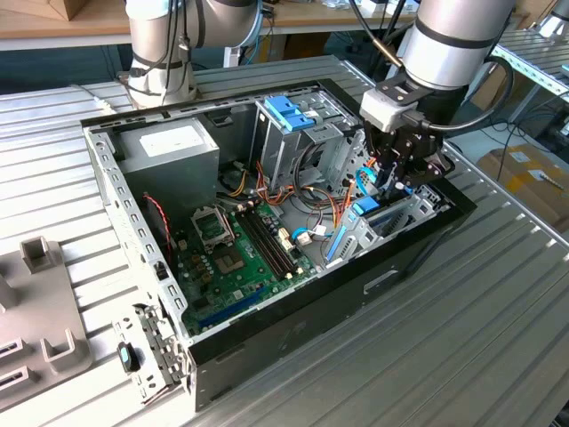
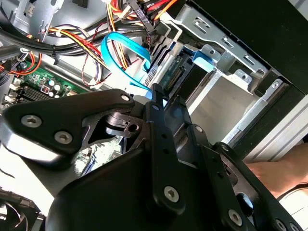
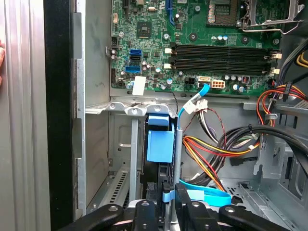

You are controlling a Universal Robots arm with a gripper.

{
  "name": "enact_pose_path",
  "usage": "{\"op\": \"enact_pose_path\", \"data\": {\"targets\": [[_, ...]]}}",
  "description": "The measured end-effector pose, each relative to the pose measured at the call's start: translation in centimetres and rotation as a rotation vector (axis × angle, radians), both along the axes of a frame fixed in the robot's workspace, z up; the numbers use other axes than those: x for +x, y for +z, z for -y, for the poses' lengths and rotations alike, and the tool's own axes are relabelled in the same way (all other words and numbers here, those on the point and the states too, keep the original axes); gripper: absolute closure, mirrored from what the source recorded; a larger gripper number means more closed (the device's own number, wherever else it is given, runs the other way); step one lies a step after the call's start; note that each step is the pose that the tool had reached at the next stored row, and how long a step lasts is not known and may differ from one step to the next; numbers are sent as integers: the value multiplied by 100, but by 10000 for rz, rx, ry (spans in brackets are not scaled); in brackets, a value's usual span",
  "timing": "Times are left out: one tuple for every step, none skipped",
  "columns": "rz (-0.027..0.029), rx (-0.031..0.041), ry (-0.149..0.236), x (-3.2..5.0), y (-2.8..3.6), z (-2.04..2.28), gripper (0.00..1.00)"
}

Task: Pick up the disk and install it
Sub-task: 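Insert the first disk wire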

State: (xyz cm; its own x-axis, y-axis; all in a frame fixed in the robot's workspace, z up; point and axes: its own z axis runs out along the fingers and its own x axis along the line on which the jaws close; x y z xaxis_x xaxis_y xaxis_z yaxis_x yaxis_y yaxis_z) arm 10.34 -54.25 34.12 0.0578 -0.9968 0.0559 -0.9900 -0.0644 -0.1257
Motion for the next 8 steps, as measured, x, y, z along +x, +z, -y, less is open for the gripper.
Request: {"op": "enact_pose_path", "data": {"targets": [[0, -3, 0, 0, 13, 0, 71], [0, -1, 0, 0, 25, 0, 71], [0, 1, 0, 0, 74, 0, 71], [0, 1, 0, 0, 103, 0, 71], [0, 3, 0, 0, 103, 0, 71], [0, 4, 0, 0, 103, 0, 71], [0, 3, 0, 0, 104, 0, 71], [0, 0, 0, 0, 106, 0, 71]]}}
